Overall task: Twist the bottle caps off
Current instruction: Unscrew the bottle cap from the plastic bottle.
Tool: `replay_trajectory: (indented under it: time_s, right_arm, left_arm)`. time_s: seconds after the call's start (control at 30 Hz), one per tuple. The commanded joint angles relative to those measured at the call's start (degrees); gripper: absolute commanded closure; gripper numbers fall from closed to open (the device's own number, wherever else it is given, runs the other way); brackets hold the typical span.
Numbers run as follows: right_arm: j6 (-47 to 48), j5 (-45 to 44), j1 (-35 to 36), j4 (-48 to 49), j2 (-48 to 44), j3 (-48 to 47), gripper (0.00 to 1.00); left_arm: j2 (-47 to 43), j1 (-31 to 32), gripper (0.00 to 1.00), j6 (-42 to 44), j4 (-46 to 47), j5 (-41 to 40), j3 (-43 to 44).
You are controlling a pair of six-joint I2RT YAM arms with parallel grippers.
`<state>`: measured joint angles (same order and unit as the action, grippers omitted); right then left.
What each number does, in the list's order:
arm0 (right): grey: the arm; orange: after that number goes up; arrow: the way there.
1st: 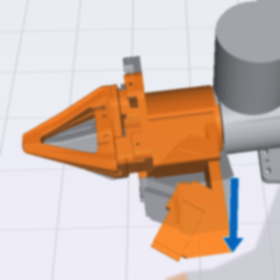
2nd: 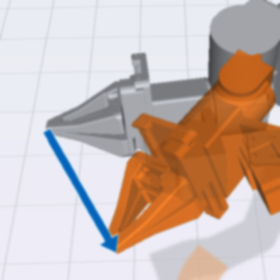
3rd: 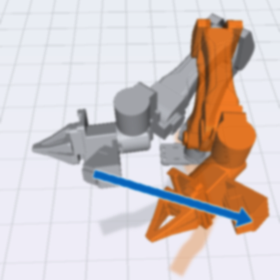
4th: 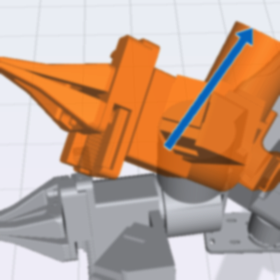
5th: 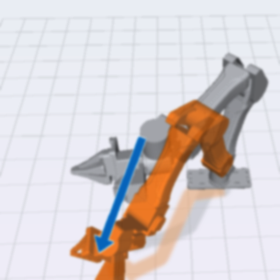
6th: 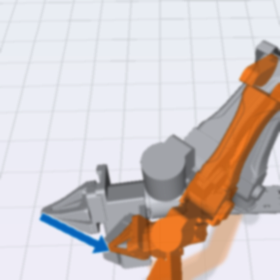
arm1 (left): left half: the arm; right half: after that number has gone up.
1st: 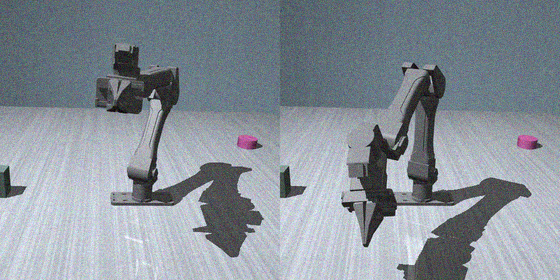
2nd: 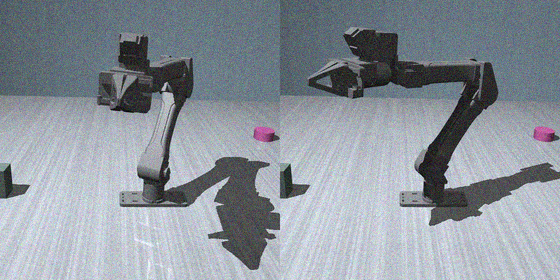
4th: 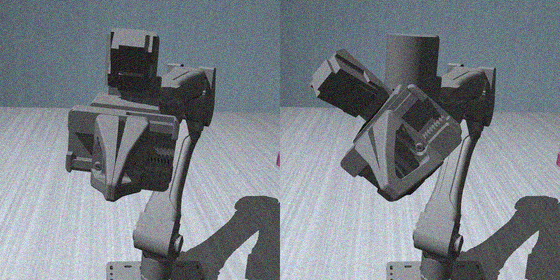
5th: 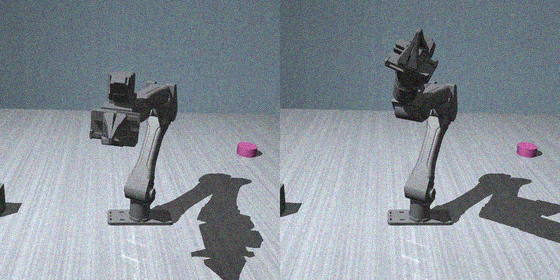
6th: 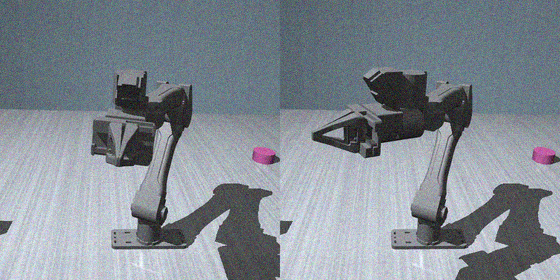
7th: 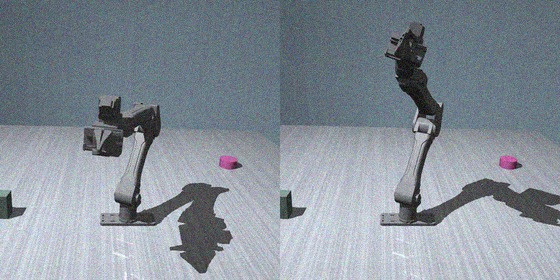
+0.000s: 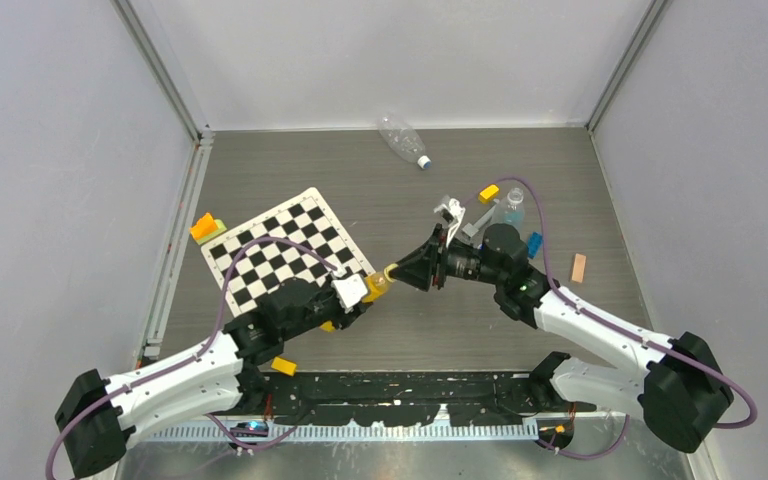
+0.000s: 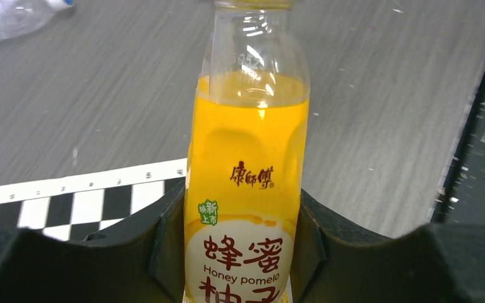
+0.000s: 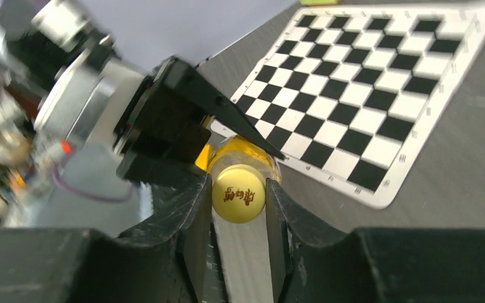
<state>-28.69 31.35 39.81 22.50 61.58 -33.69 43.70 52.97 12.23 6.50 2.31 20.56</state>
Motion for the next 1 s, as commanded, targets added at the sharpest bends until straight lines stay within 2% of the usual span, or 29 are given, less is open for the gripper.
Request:
replay_trajectory:
  time_s: [0.0,0.03,0.13,0.23,0.37,0.47,0.53,0.6,0.77,0.97]
  right_arm:
    - [31.54,22.52,0.53,2.33,-1.73,1.54,0.95]
    - [38.21,25.66,0.53,0.73,-1.91,1.75,0.95]
    - [46.53,27.37,0.48,-2.42,-1.82,0.71,0.95]
    - [55.24,30.58,0.07,-10.35,0.10,-2.82,0.95]
    - [58.59,33.87,-0.07,-15.63,3.77,-6.18,0.93]
    - [58.14,33.07,-0.09,-16.07,5.55,-7.04,0.82]
    - [55.12,30.94,-0.09,-14.48,5.67,-6.94,0.67]
    - [51.99,26.91,-0.09,-11.35,5.12,-6.26,0.60]
    - [49.19,21.53,-0.26,-7.73,1.74,-3.92,0.50]
    - [37.58,8.90,-0.34,1.26,-0.95,-1.43,0.44]
  left_arm:
    - [-1.81,0.47,1.00,-1.49,5.03,14.56,2.21]
    - [-1.98,0.47,1.00,-1.50,4.30,16.03,2.58]
    - [-2.97,0.38,1.00,-1.19,1.49,21.23,3.39]
    - [-4.08,0.38,1.00,-0.72,-0.49,25.26,4.02]
    - [-5.49,0.29,1.00,-0.48,-0.97,25.67,3.70]
    - [-6.40,0.29,1.00,0.08,-0.89,24.32,2.95]
    - [-6.92,0.29,1.00,0.39,-0.74,22.62,2.39]
    - [-7.29,0.29,1.00,0.70,-0.45,20.66,1.83]
    - [-6.93,0.29,1.00,1.38,-0.78,13.47,1.55]
    - [-5.95,0.29,1.00,1.57,-1.52,10.02,2.22]
